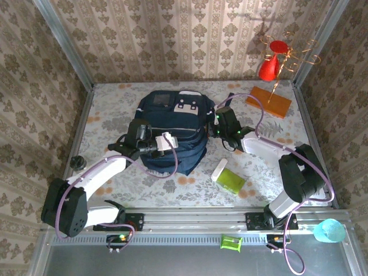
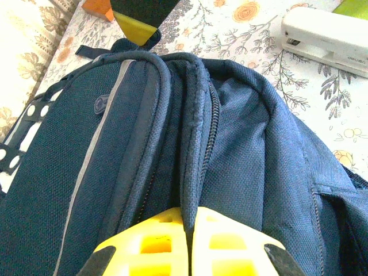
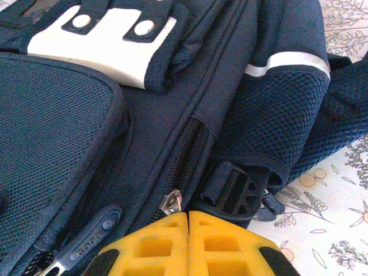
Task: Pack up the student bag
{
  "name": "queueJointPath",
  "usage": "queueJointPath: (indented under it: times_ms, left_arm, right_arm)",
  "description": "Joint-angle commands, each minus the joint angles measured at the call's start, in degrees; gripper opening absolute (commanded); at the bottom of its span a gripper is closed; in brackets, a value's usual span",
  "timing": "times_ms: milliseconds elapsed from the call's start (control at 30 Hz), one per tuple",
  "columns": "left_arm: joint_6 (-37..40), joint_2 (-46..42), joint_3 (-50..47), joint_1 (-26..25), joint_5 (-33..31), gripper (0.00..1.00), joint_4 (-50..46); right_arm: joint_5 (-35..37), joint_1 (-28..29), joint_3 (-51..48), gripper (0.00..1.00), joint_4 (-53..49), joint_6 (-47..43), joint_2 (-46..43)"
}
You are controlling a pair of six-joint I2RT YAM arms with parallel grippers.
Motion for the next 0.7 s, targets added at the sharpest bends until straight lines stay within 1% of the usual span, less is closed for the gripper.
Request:
queueJointPath:
  times_ms: [0, 33, 67, 133, 267, 400, 433, 533, 600, 667]
  left_arm:
    - [0.36, -1.89, -1.11, 1.37, 1.36, 0.00, -1.32]
    - [0.43, -1.98, -1.31, 1.38, 1.45, 0.00, -1.07]
    - [0.56, -2.06, -1.41, 1.46, 1.51, 0.00, -1.00]
    - [0.76, -2.07, -1.48, 1.58, 1.18, 0.00, -1.17]
    - [0.42, -3.10, -1.92, 1.87, 0.87, 0.00, -1.27]
    - [-0.07, -4.25, -3.12, 1.84, 0.98, 0.00, -0.05]
    - [-0.22, -4.27, -3.30, 3.59, 1.27, 0.00, 0.29]
    - [-0.50, -4.31, -3.88, 5.35, 2.80, 0.00, 0.89]
    - [-0.99, -4.70, -4.40, 6.59, 4.16, 0.00, 1.87]
    - [-1.33, -4.88, -4.94, 7.45, 4.93, 0.00, 2.42]
  right_arm:
    - [4.32, -2.66, -1.40, 0.23, -3.21, -2.90, -3.28]
    - [3.16, -3.12, -1.84, 0.32, -2.49, -2.92, -4.34]
    - [1.75, -3.81, -1.90, 0.39, -1.70, -2.45, -5.07]
    - [-1.99, -5.29, -0.62, 0.45, -0.40, -0.30, -4.47]
    - [-8.25, -7.55, 5.15, 0.52, 0.18, 4.33, 1.55]
    - [-9.11, -7.93, 8.86, 0.55, -0.85, 5.42, 5.32]
    - [-9.06, -7.99, 9.37, 0.56, -1.29, 5.64, 5.90]
    - [-9.86, -8.00, 11.46, 0.57, -3.86, 5.18, 7.19]
    - [-10.47, -8.04, 11.91, 0.58, -3.82, 5.13, 7.70]
    - [-13.10, -7.95, 12.47, 0.59, -2.68, 5.96, 8.71]
